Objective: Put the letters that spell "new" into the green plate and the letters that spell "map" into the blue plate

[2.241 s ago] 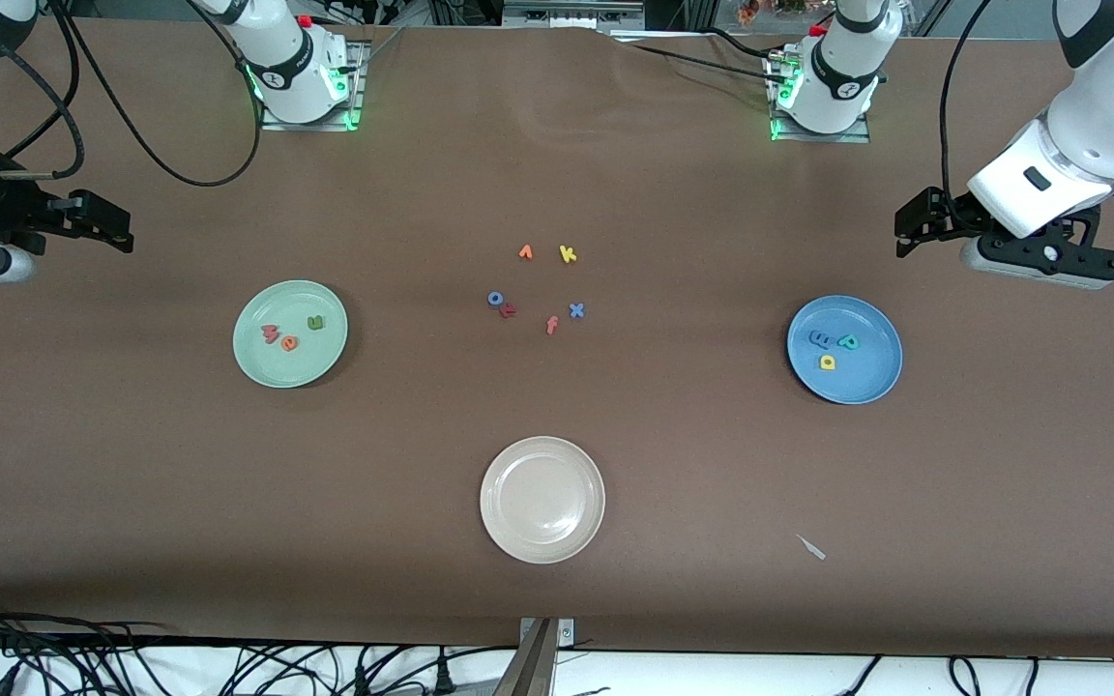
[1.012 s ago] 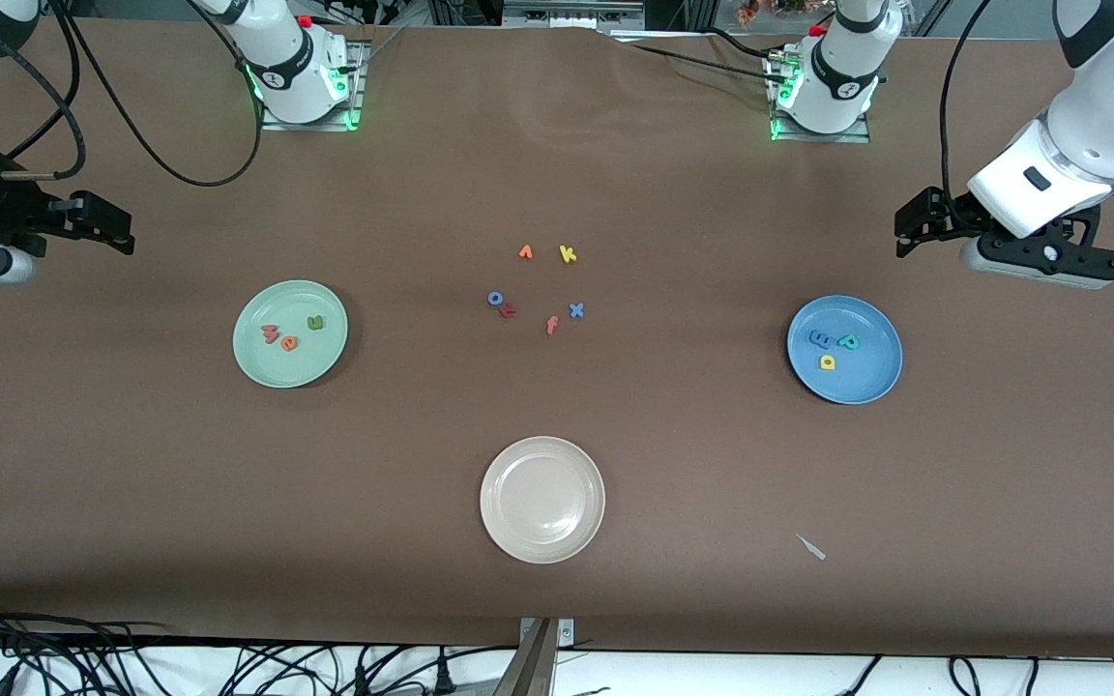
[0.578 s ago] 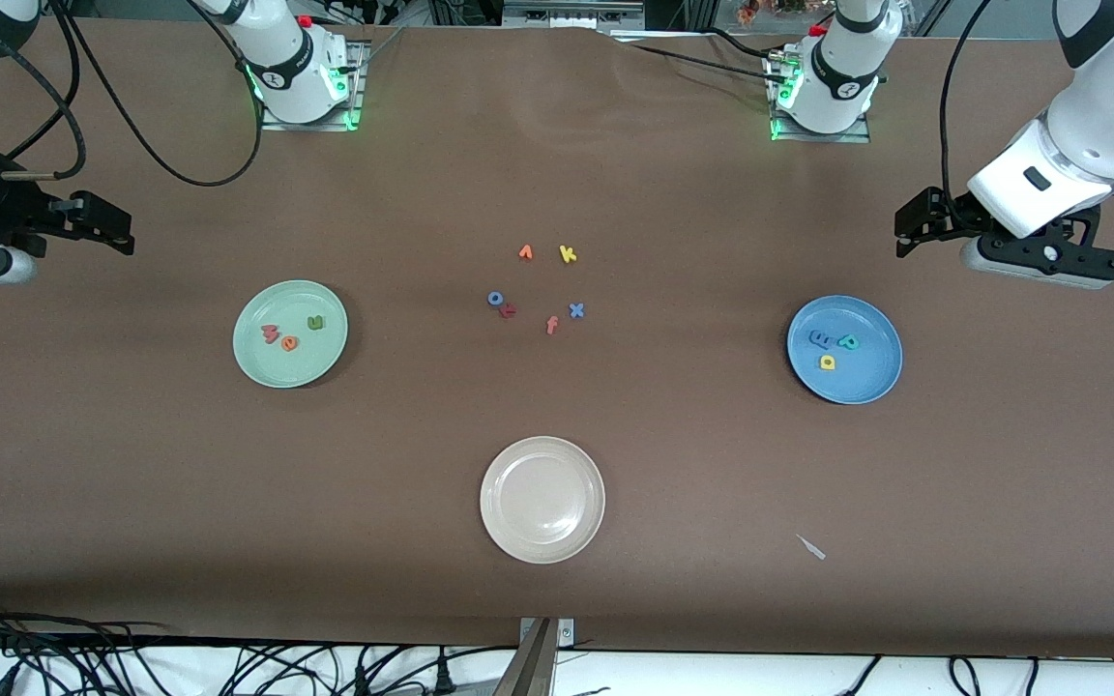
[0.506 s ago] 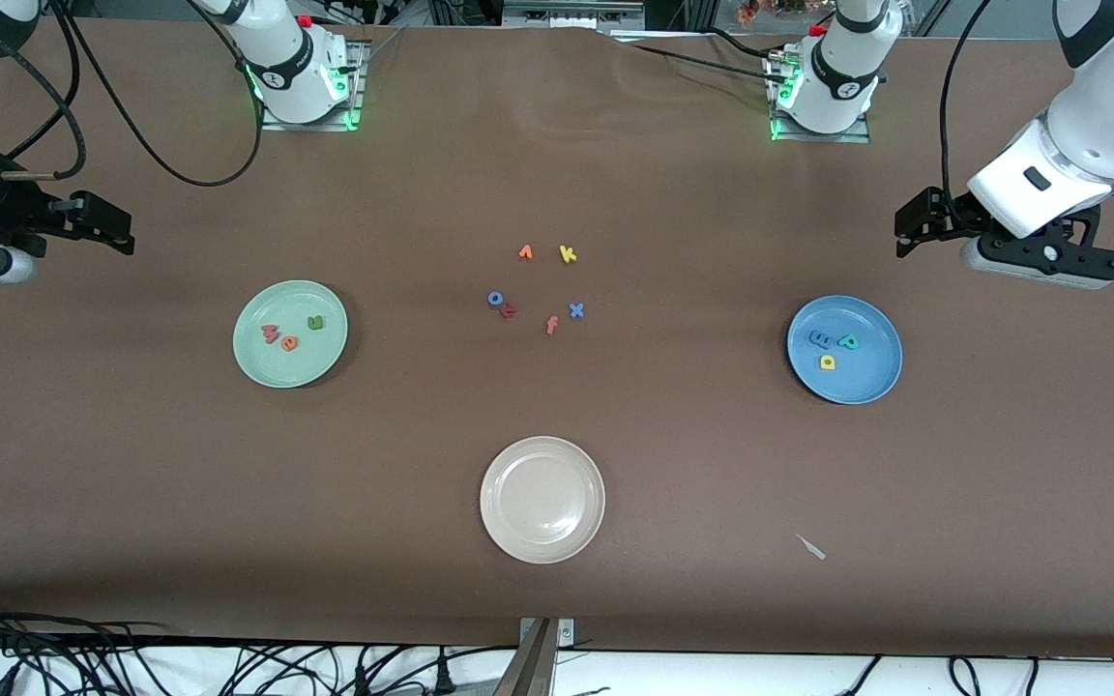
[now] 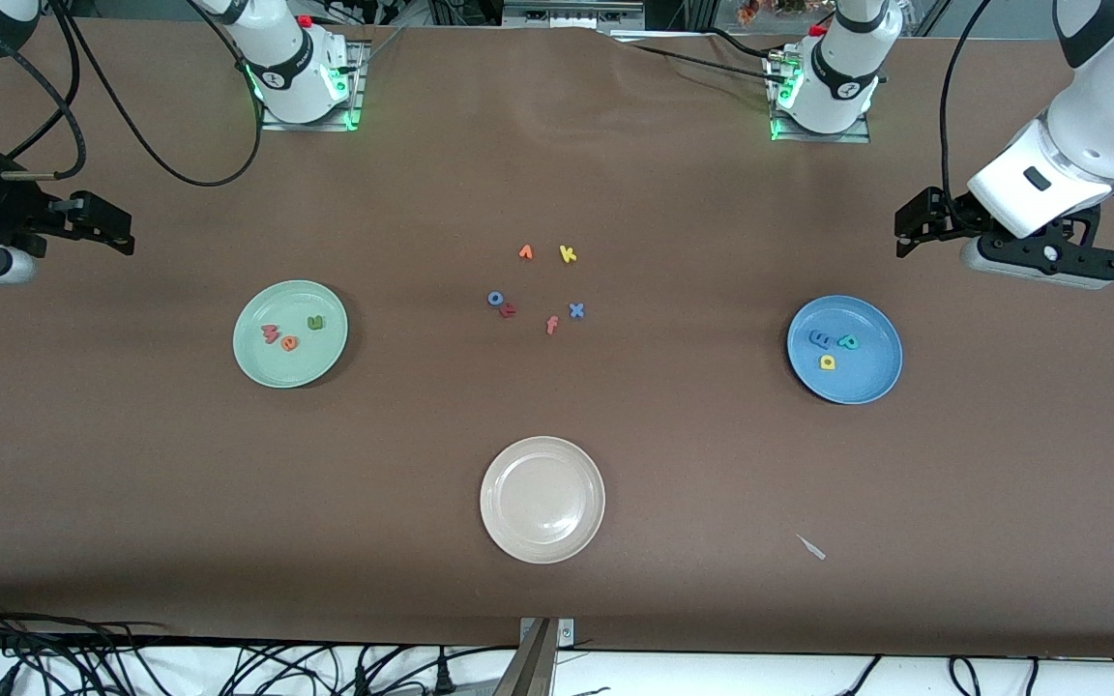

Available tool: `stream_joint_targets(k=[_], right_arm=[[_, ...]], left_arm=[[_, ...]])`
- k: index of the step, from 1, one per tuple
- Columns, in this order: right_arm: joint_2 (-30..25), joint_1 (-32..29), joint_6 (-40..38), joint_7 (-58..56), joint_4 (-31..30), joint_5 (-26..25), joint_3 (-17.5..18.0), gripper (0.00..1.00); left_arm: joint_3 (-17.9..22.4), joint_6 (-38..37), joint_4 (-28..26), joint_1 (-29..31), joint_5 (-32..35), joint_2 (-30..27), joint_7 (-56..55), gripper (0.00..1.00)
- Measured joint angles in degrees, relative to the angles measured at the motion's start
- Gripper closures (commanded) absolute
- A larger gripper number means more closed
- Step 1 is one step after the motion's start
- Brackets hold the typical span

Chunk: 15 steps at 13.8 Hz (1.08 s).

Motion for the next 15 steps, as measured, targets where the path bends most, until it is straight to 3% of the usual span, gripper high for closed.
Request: stream_joint_targets(k=[15], right_arm=[[3.5, -0.6, 0.9, -0.1, 0.0, -0.4, -1.0, 0.00]], left_arm=[[0.0, 0.0, 0.0, 0.0, 0.0, 0.0, 0.0, 0.00]])
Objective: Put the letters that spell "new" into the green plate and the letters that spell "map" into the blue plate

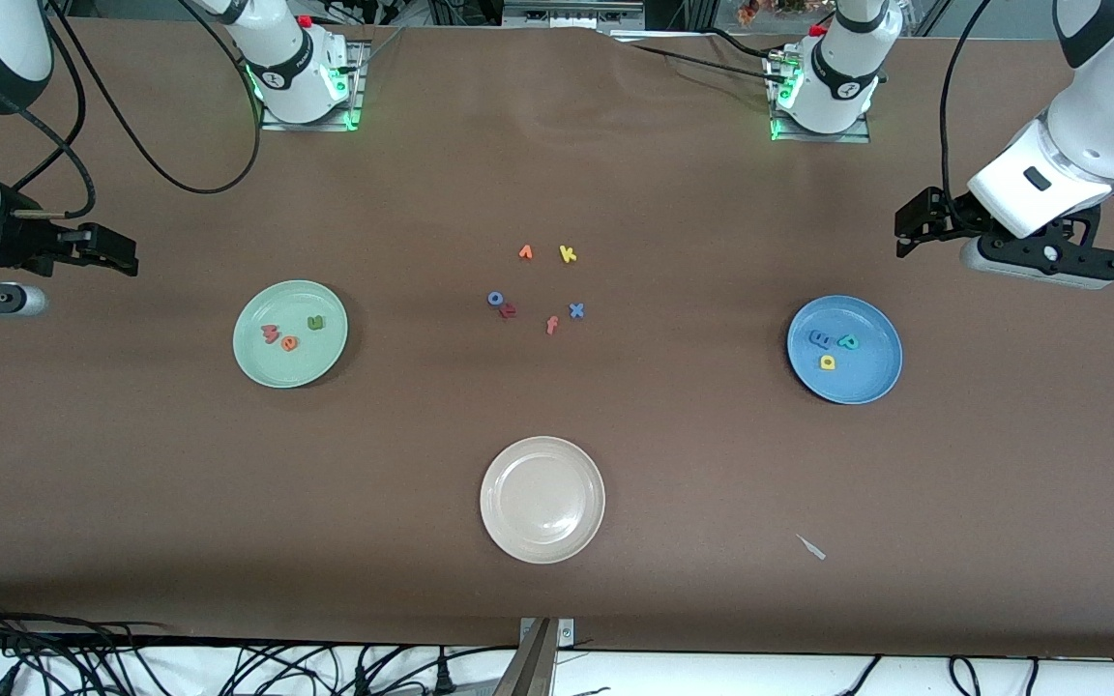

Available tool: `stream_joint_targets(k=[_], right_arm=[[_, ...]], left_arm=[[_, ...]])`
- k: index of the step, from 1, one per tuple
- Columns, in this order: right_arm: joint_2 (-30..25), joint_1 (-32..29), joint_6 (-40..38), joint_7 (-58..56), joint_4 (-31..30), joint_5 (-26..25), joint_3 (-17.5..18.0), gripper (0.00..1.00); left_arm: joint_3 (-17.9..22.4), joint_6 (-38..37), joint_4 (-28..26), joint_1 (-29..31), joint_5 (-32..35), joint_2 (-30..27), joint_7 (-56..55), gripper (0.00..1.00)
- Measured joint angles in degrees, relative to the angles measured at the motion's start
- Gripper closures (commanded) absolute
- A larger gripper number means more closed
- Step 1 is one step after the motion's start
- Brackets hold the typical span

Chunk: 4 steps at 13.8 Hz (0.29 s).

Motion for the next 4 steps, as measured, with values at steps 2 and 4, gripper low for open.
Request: stream_joint_targets(k=[2, 4], right_arm=[[0.0, 0.0, 0.0, 0.0, 0.1, 0.0, 0.0, 0.00], [-0.2, 0.0, 0.0, 0.0, 0.2, 0.0, -0.2, 0.00]], left_arm=[[0.0, 0.0, 0.0, 0.0, 0.0, 0.0, 0.0, 0.00], [0.0, 0.0, 0.0, 0.0, 0.0, 0.0, 0.0, 0.00]])
